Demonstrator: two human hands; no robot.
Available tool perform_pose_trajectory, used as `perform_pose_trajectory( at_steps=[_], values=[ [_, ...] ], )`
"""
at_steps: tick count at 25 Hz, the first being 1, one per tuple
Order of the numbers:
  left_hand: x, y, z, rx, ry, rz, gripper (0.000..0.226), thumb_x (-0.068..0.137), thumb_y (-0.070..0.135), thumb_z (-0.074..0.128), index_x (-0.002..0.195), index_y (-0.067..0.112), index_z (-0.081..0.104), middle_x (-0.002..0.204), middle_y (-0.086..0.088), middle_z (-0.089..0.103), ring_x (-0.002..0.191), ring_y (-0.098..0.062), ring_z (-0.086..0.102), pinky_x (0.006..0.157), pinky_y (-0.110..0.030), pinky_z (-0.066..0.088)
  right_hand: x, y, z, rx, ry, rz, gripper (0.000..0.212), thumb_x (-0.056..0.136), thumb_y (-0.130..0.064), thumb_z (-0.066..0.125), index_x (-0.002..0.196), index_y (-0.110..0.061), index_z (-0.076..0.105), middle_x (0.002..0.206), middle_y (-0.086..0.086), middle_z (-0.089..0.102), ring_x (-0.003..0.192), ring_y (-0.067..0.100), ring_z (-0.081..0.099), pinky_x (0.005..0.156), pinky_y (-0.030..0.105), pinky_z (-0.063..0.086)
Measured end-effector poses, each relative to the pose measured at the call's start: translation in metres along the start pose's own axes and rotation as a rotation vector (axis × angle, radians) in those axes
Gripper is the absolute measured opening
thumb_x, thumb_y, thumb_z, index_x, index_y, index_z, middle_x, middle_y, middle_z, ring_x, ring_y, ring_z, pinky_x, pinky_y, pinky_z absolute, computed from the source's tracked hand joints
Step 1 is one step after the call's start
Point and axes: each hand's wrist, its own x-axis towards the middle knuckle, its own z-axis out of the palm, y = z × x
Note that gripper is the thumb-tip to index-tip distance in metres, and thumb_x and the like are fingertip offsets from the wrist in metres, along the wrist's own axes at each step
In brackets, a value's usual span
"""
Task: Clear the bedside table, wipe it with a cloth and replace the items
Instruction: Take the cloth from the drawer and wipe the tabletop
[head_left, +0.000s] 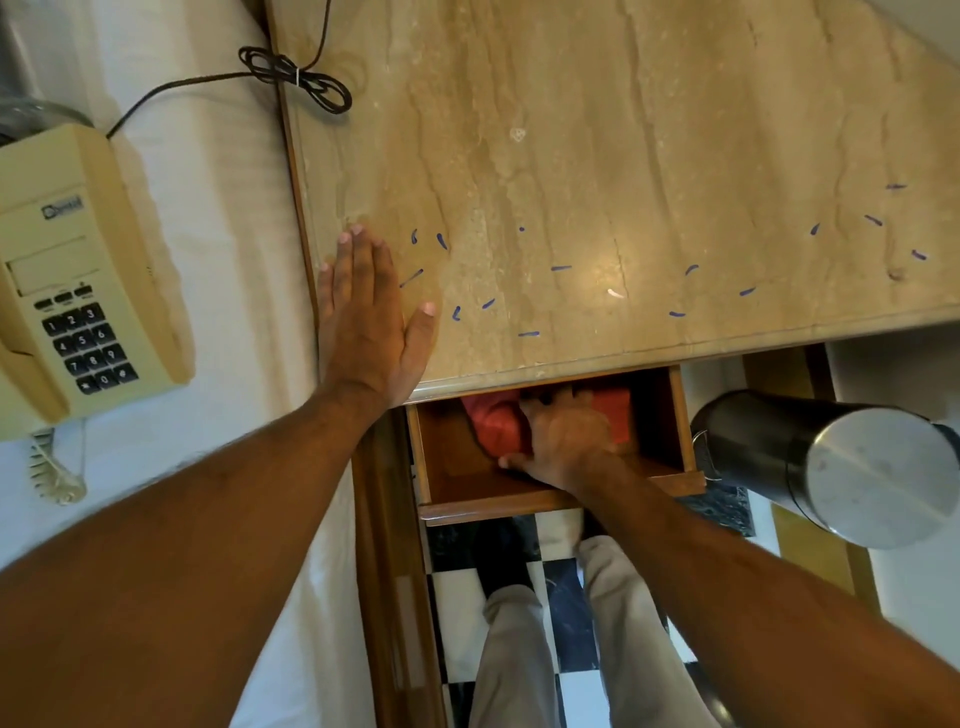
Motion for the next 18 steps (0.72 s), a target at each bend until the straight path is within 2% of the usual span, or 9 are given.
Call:
perform_pose_trajectory(
  at_steps=[1, 3, 5, 7, 10, 12, 13, 15, 18],
  values=[
    [0.0, 0.0, 0.001, -0.001, -0.003, 0.0, 0.079, 0.096, 0.047, 0.035, 0.154, -0.005, 0.024, 0.166, -0.025, 0.013, 0.155, -0.038, 0.008, 0.125, -0.052, 0.004, 0.01, -0.008, 0.004, -0.044, 0.0, 0.034, 0.078, 0.082, -0.061, 0.068, 0.146, -0.031, 0.035, 0.131, 0.017, 0.051, 0.114, 0.038, 0.053, 0.076, 0.038, 0.055],
    [0.001, 0.001, 0.001, 0.004, -0.013, -0.003, 0.08, 0.096, 0.049, 0.032, 0.155, -0.004, 0.023, 0.167, -0.024, 0.012, 0.156, -0.037, 0.007, 0.125, -0.052, 0.004, 0.015, -0.018, 0.004, 0.018, 0.069, 0.078, 0.065, 0.088, -0.042, 0.067, 0.145, -0.031, 0.038, 0.127, 0.017, 0.056, 0.111, 0.038, 0.056, 0.072, 0.036, 0.052],
    [0.0, 0.0, -0.001, 0.007, -0.022, -0.009, 0.081, 0.096, 0.051, 0.03, 0.155, -0.004, 0.022, 0.167, -0.024, 0.012, 0.156, -0.037, 0.007, 0.126, -0.053, 0.004, -0.002, -0.015, -0.006, 0.163, 0.098, 0.076, 0.053, 0.089, -0.024, 0.062, 0.14, -0.028, 0.047, 0.126, 0.013, 0.059, 0.115, 0.034, 0.057, 0.083, 0.039, 0.053],
    [0.0, 0.001, -0.001, 0.02, -0.029, -0.003, 0.081, 0.096, 0.051, 0.03, 0.155, -0.004, 0.023, 0.166, -0.024, 0.014, 0.156, -0.037, 0.009, 0.126, -0.054, 0.007, -0.044, -0.002, -0.022, 0.275, 0.175, 0.018, 0.051, 0.087, -0.019, 0.061, 0.136, -0.027, 0.052, 0.121, 0.005, 0.063, 0.111, 0.03, 0.059, 0.086, 0.039, 0.055],
    [0.001, -0.001, -0.001, 0.039, -0.012, -0.003, 0.081, 0.096, 0.052, 0.031, 0.154, -0.004, 0.025, 0.166, -0.025, 0.016, 0.155, -0.038, 0.011, 0.125, -0.055, 0.009, -0.115, 0.032, -0.066, 0.414, 0.627, -0.03, 0.042, 0.084, -0.025, 0.053, 0.125, -0.025, 0.06, 0.107, -0.001, 0.068, 0.093, 0.024, 0.06, 0.076, 0.034, 0.052],
    [0.002, -0.003, 0.002, 0.046, -0.008, -0.002, 0.081, 0.097, 0.052, 0.03, 0.155, -0.004, 0.023, 0.166, -0.025, 0.015, 0.155, -0.038, 0.01, 0.125, -0.055, 0.008, -0.121, 0.065, -0.104, 0.364, 0.96, 0.033, 0.041, 0.083, -0.022, 0.054, 0.123, -0.022, 0.061, 0.106, 0.0, 0.067, 0.091, 0.023, 0.056, 0.076, 0.03, 0.042],
    [0.002, -0.002, 0.003, 0.045, -0.014, 0.001, 0.081, 0.097, 0.053, 0.03, 0.155, -0.004, 0.023, 0.166, -0.026, 0.015, 0.155, -0.038, 0.009, 0.125, -0.055, 0.008, -0.113, 0.074, -0.125, 0.317, 1.038, 0.093, 0.041, 0.083, -0.018, 0.056, 0.125, -0.02, 0.061, 0.11, 0.002, 0.067, 0.093, 0.026, 0.057, 0.078, 0.03, 0.04],
    [0.001, -0.001, 0.003, 0.043, -0.018, 0.005, 0.081, 0.097, 0.052, 0.03, 0.155, -0.005, 0.023, 0.166, -0.026, 0.015, 0.155, -0.039, 0.009, 0.125, -0.056, 0.007, -0.075, 0.071, -0.157, 0.265, 0.976, 0.193, 0.045, 0.088, -0.014, 0.055, 0.133, -0.015, 0.059, 0.124, 0.011, 0.066, 0.103, 0.036, 0.059, 0.082, 0.041, 0.044],
    [0.001, 0.0, 0.001, 0.044, -0.01, 0.004, 0.081, 0.097, 0.051, 0.03, 0.154, -0.005, 0.023, 0.165, -0.027, 0.015, 0.155, -0.039, 0.009, 0.125, -0.056, 0.007, -0.023, 0.036, -0.161, 0.224, 0.556, 0.221, 0.053, 0.101, -0.019, 0.042, 0.153, -0.01, 0.036, 0.154, 0.02, 0.042, 0.133, 0.039, 0.045, 0.105, 0.045, 0.041]
  ],
)
